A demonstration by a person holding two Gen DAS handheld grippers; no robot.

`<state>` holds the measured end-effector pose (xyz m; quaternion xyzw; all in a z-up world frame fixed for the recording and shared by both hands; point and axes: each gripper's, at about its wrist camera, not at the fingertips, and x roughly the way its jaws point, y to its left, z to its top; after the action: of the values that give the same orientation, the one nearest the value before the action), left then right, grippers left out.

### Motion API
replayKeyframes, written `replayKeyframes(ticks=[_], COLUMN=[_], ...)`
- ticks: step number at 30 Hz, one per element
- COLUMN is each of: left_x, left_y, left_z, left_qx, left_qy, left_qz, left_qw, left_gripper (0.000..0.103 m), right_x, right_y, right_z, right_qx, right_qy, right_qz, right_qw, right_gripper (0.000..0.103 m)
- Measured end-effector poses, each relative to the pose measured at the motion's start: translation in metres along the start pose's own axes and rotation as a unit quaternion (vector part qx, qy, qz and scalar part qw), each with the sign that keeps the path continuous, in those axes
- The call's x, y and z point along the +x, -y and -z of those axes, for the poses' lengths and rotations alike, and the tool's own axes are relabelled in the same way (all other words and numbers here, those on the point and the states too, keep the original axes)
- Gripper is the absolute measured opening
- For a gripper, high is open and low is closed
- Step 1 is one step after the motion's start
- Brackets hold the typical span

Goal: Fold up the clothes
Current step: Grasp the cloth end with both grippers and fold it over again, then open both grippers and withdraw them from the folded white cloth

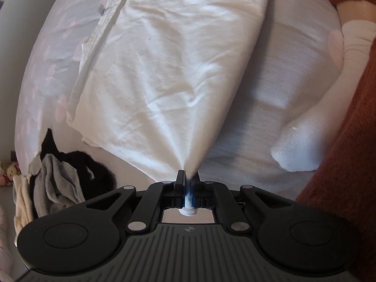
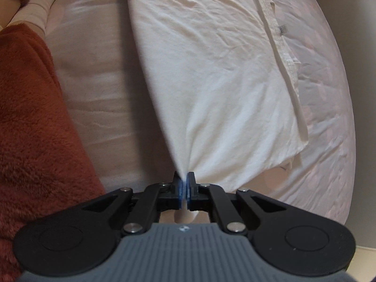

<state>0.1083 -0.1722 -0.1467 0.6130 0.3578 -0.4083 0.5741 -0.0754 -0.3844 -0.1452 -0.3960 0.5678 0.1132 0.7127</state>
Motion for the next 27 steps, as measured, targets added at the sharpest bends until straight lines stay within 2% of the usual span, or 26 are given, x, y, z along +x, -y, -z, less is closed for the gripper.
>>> replayKeyframes(ticks=[3,6,8,10,12,14,16,18,20,21,23,24,25,26,27], left_x=[-0.002,-0.019,-0.033,-0.045,-0.054,-0.06,-0.061,-0.063,-0.057,-0.054,-0.048,-0.042,-0.035,-0.029,-0.023], left_y=[-0.003,-0.005,-0.01,-0.022,-0.037,-0.053,-0.065,-0.068,-0.076,-0.08,-0.089,-0.093,-0.097,-0.098,-0.1], left_z=[0.001,0.009,0.016,0.02,0.022,0.022,0.015,0.0,-0.014,-0.021,-0.034,-0.039,-0.044,-0.049,-0.054], left_qx=[-0.025,-0.052,-0.088,-0.148,-0.218,-0.286,-0.334,-0.348,-0.385,-0.403,-0.439,-0.459,-0.479,-0.487,-0.494], left_qy=[-0.016,0.005,0.031,0.062,0.105,0.154,0.193,0.221,0.23,0.234,0.241,0.243,0.245,0.246,0.248], left_qz=[0.01,0.011,0.018,0.018,0.017,0.018,0.002,-0.029,-0.032,-0.034,-0.037,-0.023,-0.011,-0.004,0.002], left_qw=[0.9995,0.9986,0.9954,0.9868,0.9702,0.9458,0.9227,0.9104,0.8934,0.8843,0.8649,0.854,0.8432,0.8381,0.8332], left_gripper=[0.008,0.015,0.019,0.023,0.025,0.026,0.026,0.029,0.04,0.041,0.04,0.04,0.038,0.033,0.032], right_x=[-0.003,-0.019,-0.037,-0.05,-0.059,-0.063,-0.061,-0.056,-0.05,-0.045,-0.034,-0.028,-0.022,-0.016,-0.009], right_y=[0.006,0.012,0.014,0.025,0.035,0.043,0.049,0.055,0.064,0.068,0.075,0.078,0.081,0.083,0.085], right_z=[-0.001,0.009,0.021,0.03,0.035,0.034,0.027,0.018,0.01,0.007,0.0,-0.003,-0.008,-0.013,-0.019], right_qx=[0.013,0.046,0.092,0.149,0.209,0.264,0.317,0.365,0.417,0.441,0.487,0.506,0.519,0.527,0.535], right_qy=[0.002,0.013,0.034,0.067,0.101,0.135,0.162,0.182,0.199,0.209,0.228,0.233,0.237,0.238,0.239], right_qz=[-0.007,-0.025,-0.021,-0.016,-0.007,0.008,0.025,0.033,0.034,0.033,0.027,0.024,0.021,0.018,0.015], right_qw=[1.0,0.999,0.995,0.986,0.973,0.955,0.934,0.913,0.886,0.872,0.843,0.83,0.821,0.816,0.811], right_gripper=[0.009,0.02,0.04,0.053,0.068,0.08,0.086,0.087,0.087,0.087,0.082,0.079,0.066,0.056,0.052])
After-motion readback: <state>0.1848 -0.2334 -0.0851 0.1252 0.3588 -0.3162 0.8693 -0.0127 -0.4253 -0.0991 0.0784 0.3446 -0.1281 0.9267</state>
